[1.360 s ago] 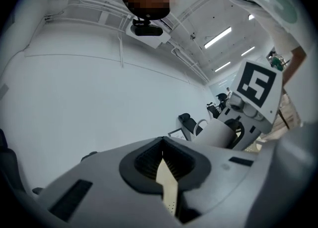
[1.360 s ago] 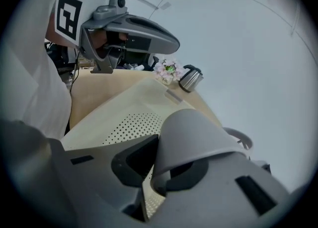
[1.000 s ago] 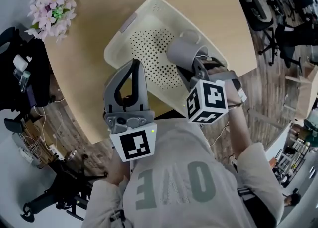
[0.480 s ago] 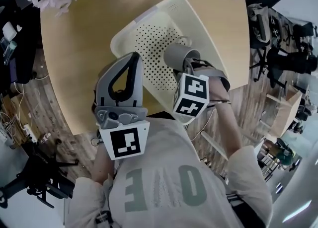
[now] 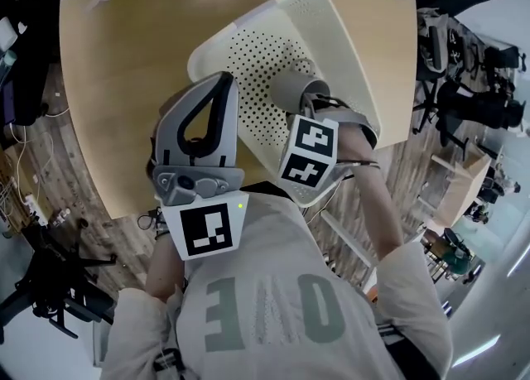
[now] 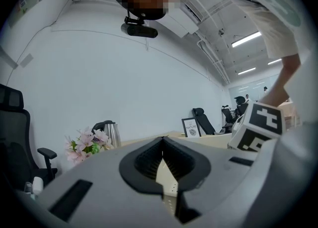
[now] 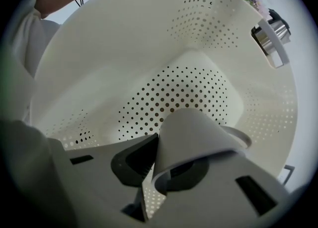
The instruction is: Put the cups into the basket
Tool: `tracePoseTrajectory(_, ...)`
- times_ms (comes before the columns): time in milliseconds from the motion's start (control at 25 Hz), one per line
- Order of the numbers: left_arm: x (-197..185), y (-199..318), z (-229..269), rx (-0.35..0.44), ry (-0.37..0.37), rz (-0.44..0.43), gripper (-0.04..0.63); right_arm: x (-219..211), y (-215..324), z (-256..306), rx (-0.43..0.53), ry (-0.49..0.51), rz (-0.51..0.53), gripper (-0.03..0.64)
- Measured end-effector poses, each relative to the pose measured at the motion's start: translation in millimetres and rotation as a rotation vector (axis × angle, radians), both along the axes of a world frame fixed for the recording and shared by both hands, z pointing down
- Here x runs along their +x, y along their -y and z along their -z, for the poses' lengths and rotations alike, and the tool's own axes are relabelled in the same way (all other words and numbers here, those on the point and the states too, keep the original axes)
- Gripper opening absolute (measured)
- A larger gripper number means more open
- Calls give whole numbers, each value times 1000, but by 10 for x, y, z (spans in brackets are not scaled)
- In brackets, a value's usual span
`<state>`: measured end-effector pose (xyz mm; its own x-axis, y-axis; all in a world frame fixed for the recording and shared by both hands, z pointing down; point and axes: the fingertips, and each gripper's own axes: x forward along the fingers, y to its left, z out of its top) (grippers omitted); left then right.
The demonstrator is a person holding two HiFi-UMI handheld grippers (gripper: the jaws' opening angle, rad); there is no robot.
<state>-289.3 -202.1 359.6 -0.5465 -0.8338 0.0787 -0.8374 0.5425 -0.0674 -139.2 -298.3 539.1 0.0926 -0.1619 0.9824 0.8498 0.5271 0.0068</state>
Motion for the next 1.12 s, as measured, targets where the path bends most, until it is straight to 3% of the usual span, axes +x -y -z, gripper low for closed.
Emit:
tracePoseTrajectory(480, -36, -19, -48, 11, -17, 16, 8, -62, -96, 71, -14, 20, -33, 51)
tracePoseTrajectory(720, 63, 7, 58, 9, 1, 4, 8, -40, -70, 418, -1, 79, -23, 51)
tracePoseTrajectory(840, 120, 24, 120, 8, 25, -16, 8, -77, -40, 684, 7, 165, -37, 51)
tracePoseTrajectory(1120, 325, 137, 384, 32, 76, -55, 8, -206, 132, 1280, 59, 502, -66, 1)
